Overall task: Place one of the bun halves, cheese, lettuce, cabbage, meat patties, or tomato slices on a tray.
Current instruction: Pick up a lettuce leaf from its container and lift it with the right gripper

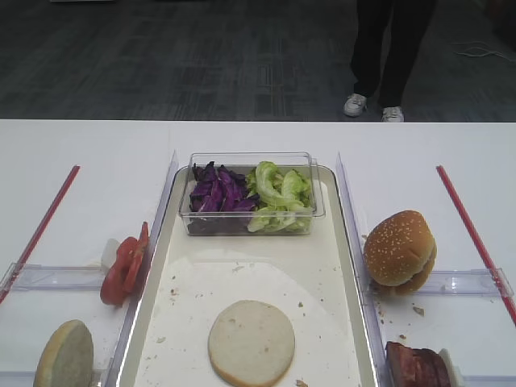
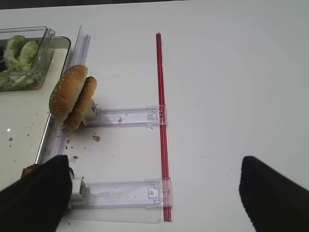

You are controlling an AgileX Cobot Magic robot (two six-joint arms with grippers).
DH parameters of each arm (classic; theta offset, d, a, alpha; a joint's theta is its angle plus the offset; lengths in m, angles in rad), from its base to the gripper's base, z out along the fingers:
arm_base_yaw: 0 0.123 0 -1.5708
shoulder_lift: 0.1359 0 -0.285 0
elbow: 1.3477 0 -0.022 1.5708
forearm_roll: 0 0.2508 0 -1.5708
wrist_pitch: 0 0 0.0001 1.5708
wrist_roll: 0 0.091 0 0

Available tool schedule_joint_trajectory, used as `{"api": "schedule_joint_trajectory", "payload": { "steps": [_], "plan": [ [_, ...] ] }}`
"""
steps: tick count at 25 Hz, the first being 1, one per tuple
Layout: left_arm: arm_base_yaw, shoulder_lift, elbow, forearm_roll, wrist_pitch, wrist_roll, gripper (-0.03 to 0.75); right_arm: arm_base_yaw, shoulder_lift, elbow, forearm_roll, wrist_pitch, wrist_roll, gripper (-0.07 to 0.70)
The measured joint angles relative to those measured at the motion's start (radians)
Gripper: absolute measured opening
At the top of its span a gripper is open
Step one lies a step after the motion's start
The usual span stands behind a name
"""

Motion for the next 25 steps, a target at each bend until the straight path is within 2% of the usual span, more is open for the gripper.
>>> {"api": "schedule_joint_trajectory", "payload": {
  "steps": [15,21,25],
  "plan": [
    [0.000,0.000,0.000,0.000,0.000,0.000,0.360,0.000,0.000,0.000,0.002,0.000,-0.007,0.692],
    [0.000,0.000,0.000,0.000,0.000,0.000,0.360,0.000,0.089,0.000,0.008,0.000,-0.018,0.690],
    [0.000,0.000,0.000,0.000,0.000,0.000,0.360,0.000,0.147,0.000,0.016,0.000,-0.018,0.635]
  ]
}}
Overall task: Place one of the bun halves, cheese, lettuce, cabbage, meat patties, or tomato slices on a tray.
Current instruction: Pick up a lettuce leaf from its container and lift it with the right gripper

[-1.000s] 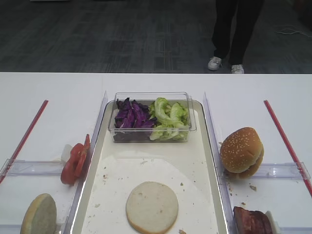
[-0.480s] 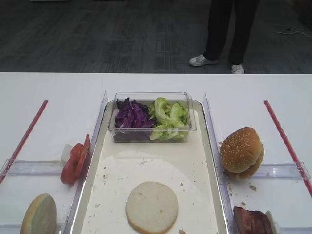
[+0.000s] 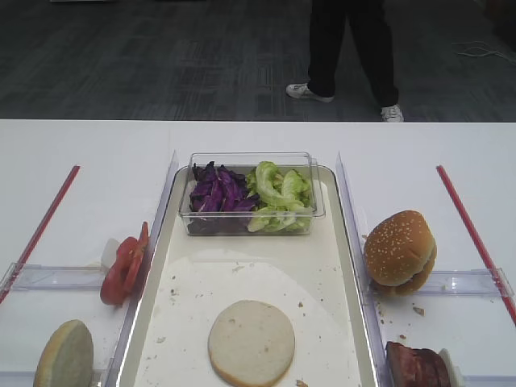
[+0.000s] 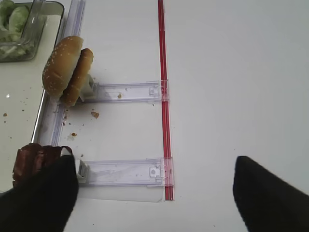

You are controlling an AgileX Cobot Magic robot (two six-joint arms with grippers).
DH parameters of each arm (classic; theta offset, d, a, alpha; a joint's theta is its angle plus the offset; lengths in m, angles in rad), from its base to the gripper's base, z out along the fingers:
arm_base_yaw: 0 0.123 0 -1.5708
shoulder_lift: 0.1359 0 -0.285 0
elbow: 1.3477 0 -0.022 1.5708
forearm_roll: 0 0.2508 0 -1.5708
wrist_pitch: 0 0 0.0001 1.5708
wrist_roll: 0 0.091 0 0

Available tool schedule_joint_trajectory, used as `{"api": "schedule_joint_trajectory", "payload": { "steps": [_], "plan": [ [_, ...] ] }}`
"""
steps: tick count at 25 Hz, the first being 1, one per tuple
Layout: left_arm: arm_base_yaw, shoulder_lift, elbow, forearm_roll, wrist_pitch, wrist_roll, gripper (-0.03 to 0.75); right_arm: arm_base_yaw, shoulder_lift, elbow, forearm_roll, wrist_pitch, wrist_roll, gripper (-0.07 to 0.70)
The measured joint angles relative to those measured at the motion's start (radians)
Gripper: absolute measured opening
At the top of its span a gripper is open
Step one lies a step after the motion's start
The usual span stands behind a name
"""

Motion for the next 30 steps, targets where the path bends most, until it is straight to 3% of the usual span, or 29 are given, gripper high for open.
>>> {"api": "schedule_joint_trajectory", "payload": {
  "steps": [5,17,25,30],
  "plan": [
    [0.000,0.000,0.000,0.000,0.000,0.000,0.360,0.000,0.031,0.000,0.006,-0.001,0.000,0.594],
    [0.000,0.000,0.000,0.000,0.000,0.000,0.360,0.000,0.214,0.000,0.008,-0.001,-0.006,0.589],
    [0.000,0.000,0.000,0.000,0.000,0.000,0.360,0.000,0.344,-0.029,0.007,0.067,0.000,0.566],
    [0.000,0.000,0.000,0.000,0.000,0.000,0.360,0.000,0.403,-0.029,0.008,0.073,0.000,0.561]
  ]
}}
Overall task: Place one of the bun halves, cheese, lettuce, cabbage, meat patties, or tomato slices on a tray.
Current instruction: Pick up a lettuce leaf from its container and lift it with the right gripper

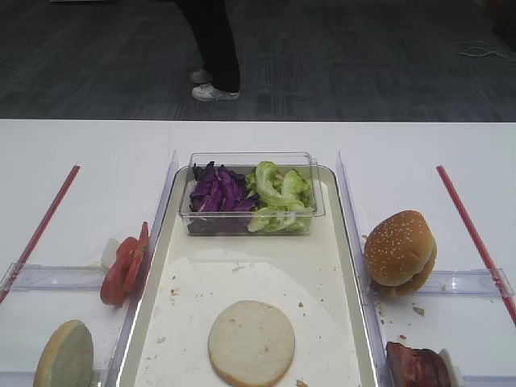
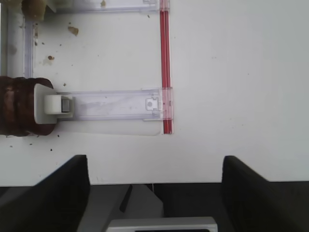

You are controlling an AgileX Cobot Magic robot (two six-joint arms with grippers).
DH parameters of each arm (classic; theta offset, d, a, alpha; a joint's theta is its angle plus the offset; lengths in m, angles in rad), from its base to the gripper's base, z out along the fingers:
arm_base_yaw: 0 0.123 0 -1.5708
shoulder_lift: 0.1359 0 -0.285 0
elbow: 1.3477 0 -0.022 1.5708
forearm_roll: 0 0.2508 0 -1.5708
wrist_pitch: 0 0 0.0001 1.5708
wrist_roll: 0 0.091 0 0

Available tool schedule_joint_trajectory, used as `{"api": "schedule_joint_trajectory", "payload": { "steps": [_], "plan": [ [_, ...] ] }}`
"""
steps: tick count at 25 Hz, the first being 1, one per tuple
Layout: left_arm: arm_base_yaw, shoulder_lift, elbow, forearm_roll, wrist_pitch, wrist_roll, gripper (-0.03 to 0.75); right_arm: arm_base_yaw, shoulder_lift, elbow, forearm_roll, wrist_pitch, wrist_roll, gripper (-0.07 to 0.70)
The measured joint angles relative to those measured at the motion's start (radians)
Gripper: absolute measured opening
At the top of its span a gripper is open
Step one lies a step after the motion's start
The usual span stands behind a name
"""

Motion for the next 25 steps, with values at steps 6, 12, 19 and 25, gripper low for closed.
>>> {"api": "schedule_joint_trajectory", "payload": {
  "steps": [6,12,19,25],
  "plan": [
    [0.000,0.000,0.000,0.000,0.000,0.000,0.360,0.000,0.112,-0.005,0.004,0.022,0.000,0.554],
    [0.000,0.000,0.000,0.000,0.000,0.000,0.360,0.000,0.212,-0.040,0.020,0.027,-0.012,0.488],
    [0.000,0.000,0.000,0.000,0.000,0.000,0.360,0.000,0.298,-0.142,0.022,0.029,-0.046,0.475],
    [0.000,0.000,0.000,0.000,0.000,0.000,0.360,0.000,0.433,-0.224,0.024,0.029,-0.056,0.472]
  ]
}}
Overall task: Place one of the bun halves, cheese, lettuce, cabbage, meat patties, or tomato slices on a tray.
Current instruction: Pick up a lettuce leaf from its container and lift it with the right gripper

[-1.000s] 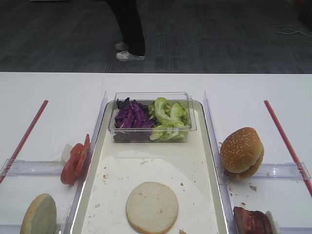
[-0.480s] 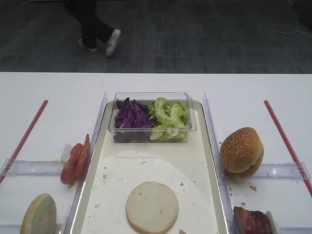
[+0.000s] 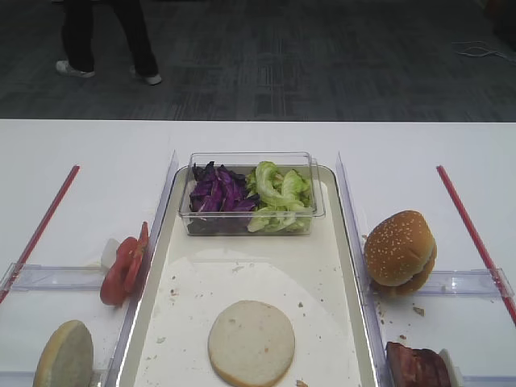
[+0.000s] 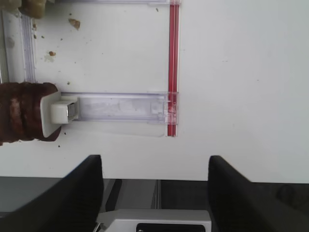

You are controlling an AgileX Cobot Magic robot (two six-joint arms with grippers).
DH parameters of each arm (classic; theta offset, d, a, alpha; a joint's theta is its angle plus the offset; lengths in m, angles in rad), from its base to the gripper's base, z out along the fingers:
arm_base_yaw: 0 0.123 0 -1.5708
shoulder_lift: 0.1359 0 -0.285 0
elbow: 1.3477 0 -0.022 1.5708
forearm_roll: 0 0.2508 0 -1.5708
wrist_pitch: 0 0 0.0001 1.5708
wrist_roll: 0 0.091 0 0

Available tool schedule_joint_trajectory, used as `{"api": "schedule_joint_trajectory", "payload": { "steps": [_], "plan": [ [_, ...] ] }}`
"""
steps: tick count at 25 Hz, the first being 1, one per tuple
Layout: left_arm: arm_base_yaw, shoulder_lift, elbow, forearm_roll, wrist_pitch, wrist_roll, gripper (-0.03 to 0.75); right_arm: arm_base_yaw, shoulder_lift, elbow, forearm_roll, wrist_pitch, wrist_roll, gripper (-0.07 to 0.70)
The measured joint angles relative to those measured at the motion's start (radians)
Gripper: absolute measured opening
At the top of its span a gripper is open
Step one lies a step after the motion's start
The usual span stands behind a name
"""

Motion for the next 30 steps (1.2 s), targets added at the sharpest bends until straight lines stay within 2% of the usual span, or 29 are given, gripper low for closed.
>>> {"api": "schedule_joint_trajectory", "payload": {
  "steps": [14,30],
  "plan": [
    [0.000,0.000,0.000,0.000,0.000,0.000,0.360,0.000,0.319,-0.262,0.022,-0.002,-0.024,0.468],
    [0.000,0.000,0.000,0.000,0.000,0.000,0.360,0.000,0.725,-0.662,0.023,-0.006,-0.030,0.468]
  ]
}}
